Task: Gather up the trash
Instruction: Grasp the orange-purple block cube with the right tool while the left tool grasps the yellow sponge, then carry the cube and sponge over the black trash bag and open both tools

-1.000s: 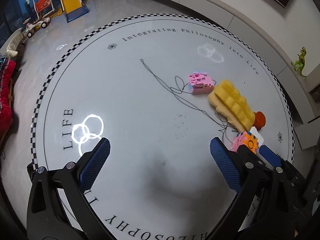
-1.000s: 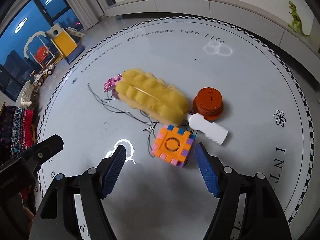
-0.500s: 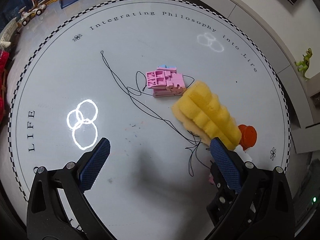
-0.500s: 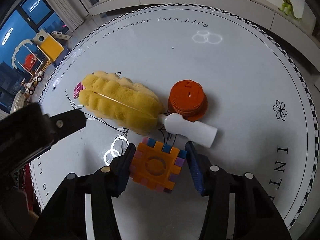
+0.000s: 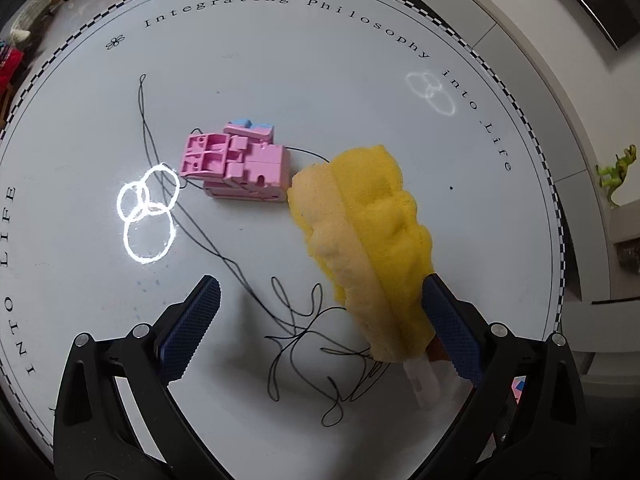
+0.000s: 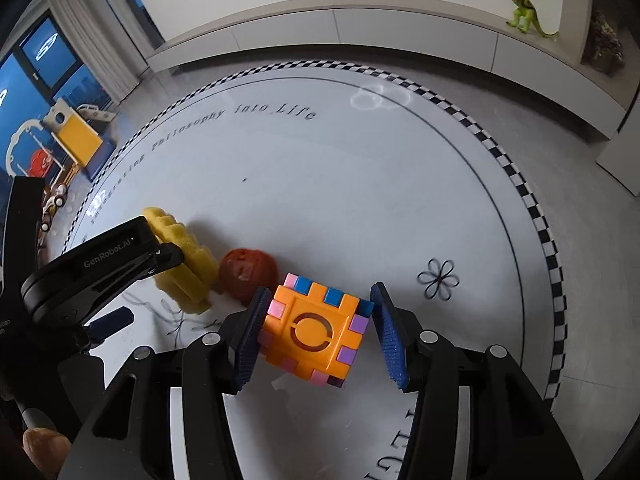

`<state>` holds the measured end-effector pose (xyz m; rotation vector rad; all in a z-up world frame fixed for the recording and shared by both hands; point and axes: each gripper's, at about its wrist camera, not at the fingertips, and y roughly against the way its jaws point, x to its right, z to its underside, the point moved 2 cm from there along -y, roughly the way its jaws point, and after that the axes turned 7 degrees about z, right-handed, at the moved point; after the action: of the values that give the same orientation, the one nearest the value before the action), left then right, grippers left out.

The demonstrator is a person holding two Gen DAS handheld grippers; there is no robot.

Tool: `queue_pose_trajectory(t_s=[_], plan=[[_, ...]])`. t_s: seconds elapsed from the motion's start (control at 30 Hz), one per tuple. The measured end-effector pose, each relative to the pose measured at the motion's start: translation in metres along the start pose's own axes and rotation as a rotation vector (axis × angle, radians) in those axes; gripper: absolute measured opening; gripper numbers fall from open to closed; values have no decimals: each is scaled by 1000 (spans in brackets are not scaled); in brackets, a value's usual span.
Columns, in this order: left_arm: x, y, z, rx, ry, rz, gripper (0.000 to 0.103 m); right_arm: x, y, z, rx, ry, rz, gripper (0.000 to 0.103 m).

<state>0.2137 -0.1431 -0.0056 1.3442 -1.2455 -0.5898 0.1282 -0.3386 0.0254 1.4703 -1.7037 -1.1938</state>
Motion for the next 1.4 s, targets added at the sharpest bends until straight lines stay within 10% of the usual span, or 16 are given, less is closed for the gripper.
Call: queue_pose_trajectory(t_s=[0.13, 0.33, 0.43, 1.4], plan=[[13, -13, -4, 2, -14, -10, 97, 9, 0, -4, 12, -17, 7, 53], [37, -25, -1, -4, -174, 94, 49, 11, 1, -7, 27, -14, 7, 53], [38, -20, 3, 4, -224, 107, 44, 11, 3, -7, 31, -11, 1, 53], [-144, 138, 92, 247, -308, 48, 43, -116, 75, 90, 50, 161, -171, 53]])
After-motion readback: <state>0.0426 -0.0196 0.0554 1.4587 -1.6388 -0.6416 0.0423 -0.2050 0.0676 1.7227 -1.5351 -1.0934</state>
